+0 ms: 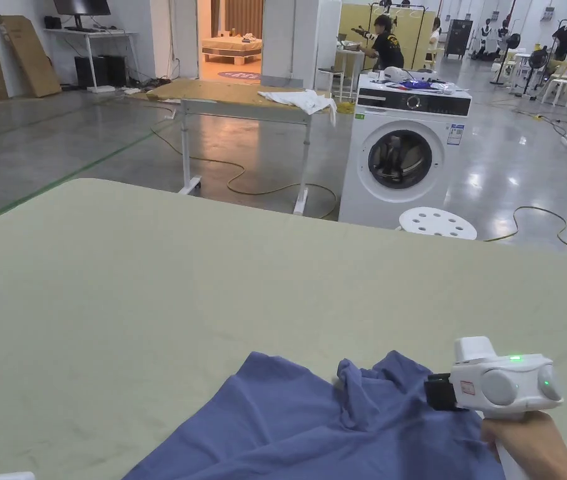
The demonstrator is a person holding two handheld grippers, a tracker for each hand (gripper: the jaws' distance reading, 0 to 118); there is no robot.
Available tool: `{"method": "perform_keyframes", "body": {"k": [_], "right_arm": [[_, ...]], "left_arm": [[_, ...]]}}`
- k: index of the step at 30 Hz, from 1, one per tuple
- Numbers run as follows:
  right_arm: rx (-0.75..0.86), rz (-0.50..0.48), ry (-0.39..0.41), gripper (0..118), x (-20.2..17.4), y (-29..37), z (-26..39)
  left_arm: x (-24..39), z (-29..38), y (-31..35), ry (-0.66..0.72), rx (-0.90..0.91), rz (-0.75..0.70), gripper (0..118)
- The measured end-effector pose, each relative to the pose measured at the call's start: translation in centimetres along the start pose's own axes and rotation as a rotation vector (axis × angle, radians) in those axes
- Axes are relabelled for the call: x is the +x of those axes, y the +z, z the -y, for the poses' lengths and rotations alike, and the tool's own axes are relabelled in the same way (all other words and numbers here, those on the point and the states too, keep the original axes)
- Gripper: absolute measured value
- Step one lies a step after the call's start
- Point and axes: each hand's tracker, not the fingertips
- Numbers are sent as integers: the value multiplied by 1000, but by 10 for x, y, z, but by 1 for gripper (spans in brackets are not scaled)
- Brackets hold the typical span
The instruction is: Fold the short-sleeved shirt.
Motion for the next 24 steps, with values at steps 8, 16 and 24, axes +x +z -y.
{"method": "perform_keyframes", "body": {"k": [8,16,24], "right_arm": [[-101,-64,16,65,-12,-44,0],[-45,-112,-38,5,-13,-34,8],[187,-96,-142,4,12,50,10]], "left_arm": [[2,-1,2,6,6,-3,1],[-4,-3,-1,14,37,-7,1],[2,-20,20,9,159,22,1]]}}
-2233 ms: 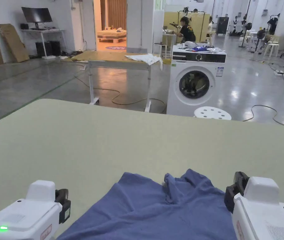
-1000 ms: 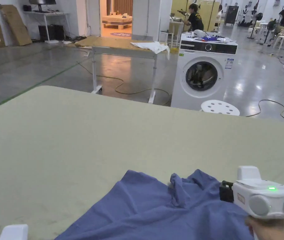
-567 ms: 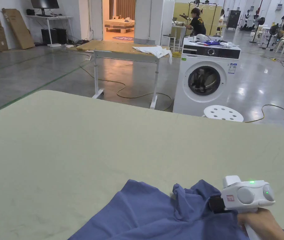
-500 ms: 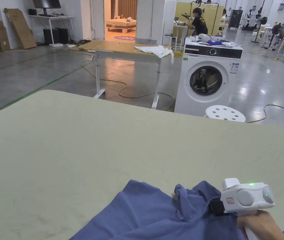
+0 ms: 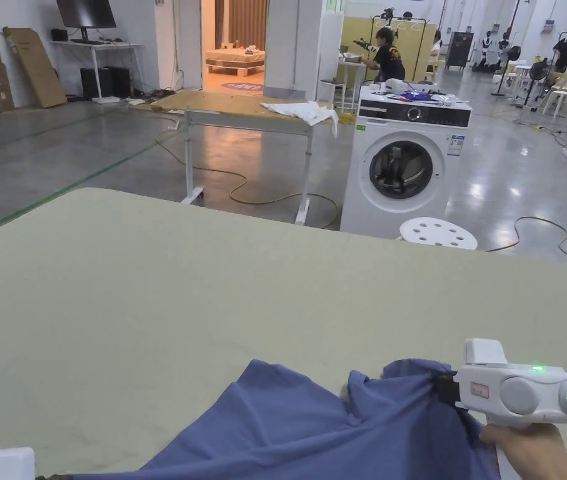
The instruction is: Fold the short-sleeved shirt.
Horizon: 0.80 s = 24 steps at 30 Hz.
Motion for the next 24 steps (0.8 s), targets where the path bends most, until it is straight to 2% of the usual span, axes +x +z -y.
{"method": "perform_keyframes", "body": {"k": [7,15,24], "right_arm": [[216,81,22,4,12,103,-42],[408,208,43,4,33,214,-104],[528,315,19,4,54,280,-167]], "left_arm": [[28,-55,24,-38,162,57,1],[71,-175,44,-73,325,142,1],[133,-308,57,-125,403,185,1]]}}
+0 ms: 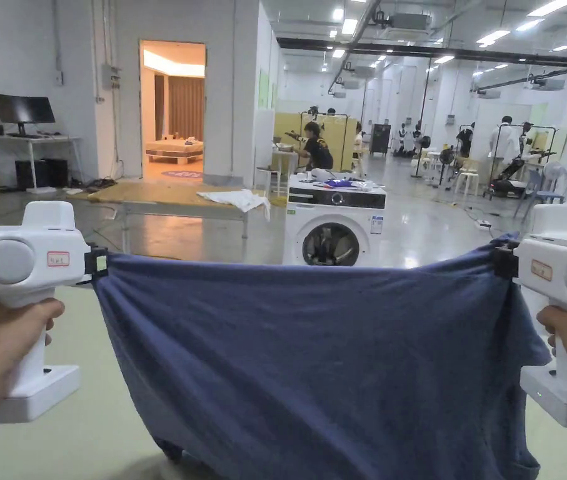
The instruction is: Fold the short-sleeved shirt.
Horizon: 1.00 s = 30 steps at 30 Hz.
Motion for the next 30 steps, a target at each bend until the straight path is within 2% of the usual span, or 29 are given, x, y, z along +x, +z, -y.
{"method": "perform_keyframes", "body": {"k": [8,13,18,24,30], "right_arm": [[44,61,-14,4,10,-23,-57],[62,88,18,4,11,-44,-88],[96,100,15,4,11,-57,-115],[125,103,34,4,10,-57,-118],[82,77,50,4,7,-44,-75]], "left_arm": [[22,-68,-35,-34,34,7,0],[27,-98,-45,-48,61,12,0],[30,-124,-52,-49,95,8,0],[30,-122,-48,-68,115,3,0],[20,-78,-46,-63,79,3,0]]}}
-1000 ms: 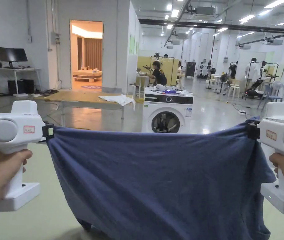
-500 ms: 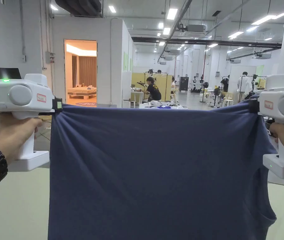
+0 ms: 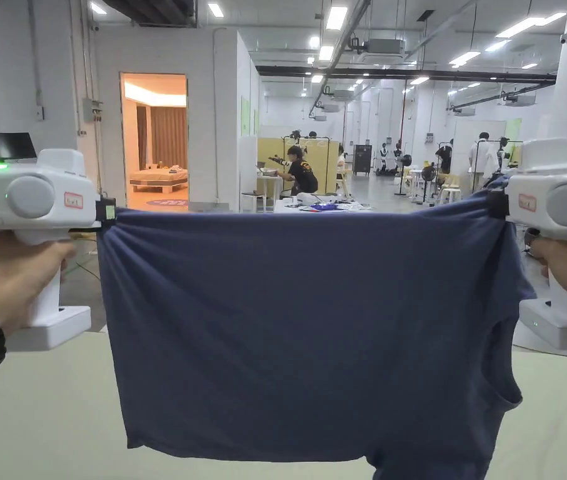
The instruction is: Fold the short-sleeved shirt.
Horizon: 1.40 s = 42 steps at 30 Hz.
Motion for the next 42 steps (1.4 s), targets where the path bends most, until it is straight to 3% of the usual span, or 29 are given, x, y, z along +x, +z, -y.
{"method": "perform_keyframes", "body": {"k": [15,27,35,42], "right_arm": [[-187,-75,28,4,-13,141,157],[-265,-115,46,4,-22,270,202],[-491,-135,97,4,-34,302,272],[-731,-175,73,4,-39,318,348]], "left_arm": [[-37,180,101,86,-147,71,0],[-69,246,220,142,-184,92,0],[-88,320,235,101,-406,103,0],[-85,391,238,71,-630,107,0]]}}
